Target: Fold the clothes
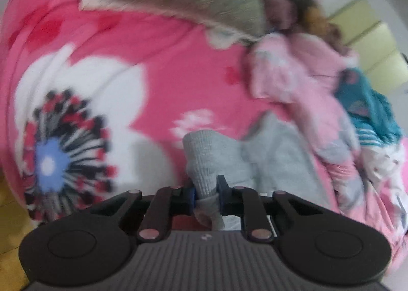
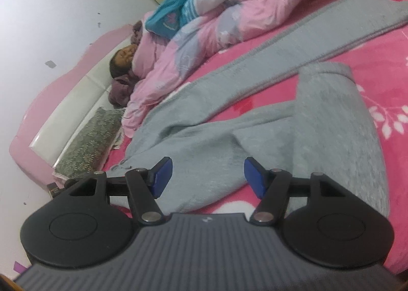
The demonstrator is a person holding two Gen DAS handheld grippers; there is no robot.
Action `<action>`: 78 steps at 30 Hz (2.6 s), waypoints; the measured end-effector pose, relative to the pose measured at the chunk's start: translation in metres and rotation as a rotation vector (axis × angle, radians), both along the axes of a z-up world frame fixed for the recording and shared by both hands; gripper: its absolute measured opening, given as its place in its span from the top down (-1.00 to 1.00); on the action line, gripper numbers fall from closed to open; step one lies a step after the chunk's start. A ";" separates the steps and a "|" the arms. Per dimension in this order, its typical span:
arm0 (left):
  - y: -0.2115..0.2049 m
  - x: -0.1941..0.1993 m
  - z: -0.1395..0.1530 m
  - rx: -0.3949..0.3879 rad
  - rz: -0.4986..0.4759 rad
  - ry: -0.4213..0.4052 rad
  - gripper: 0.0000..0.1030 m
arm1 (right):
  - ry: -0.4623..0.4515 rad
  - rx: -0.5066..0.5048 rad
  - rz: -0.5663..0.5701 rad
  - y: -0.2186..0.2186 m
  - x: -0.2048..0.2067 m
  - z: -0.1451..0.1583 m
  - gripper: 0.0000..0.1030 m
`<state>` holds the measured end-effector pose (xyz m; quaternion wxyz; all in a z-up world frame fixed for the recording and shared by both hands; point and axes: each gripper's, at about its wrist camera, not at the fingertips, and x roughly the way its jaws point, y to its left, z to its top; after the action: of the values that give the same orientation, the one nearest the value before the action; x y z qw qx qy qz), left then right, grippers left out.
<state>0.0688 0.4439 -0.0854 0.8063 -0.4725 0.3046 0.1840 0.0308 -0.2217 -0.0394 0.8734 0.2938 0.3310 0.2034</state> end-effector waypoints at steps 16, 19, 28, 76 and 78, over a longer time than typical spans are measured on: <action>0.005 -0.013 -0.007 0.113 -0.068 0.015 0.30 | 0.016 -0.102 0.022 0.001 -0.001 -0.016 -0.24; -0.004 -0.034 0.006 0.232 -0.027 0.050 0.03 | 0.020 -0.126 0.042 0.004 0.003 -0.018 -0.24; -0.085 -0.011 0.079 0.592 -0.093 -0.071 -0.12 | -0.048 -0.145 0.260 0.052 0.075 0.033 -0.24; -0.230 0.167 -0.021 0.703 -0.675 -0.092 -0.25 | 0.133 -0.211 0.448 0.393 0.504 -0.058 -0.03; -0.229 0.167 -0.021 0.697 -0.674 -0.095 -0.25 | 0.151 -0.166 0.414 0.366 0.496 -0.042 -0.03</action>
<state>0.2360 0.2152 -0.1066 0.9442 -0.0575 0.3238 -0.0181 0.5273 0.1446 -0.0814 0.8070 0.1612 0.4641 0.3276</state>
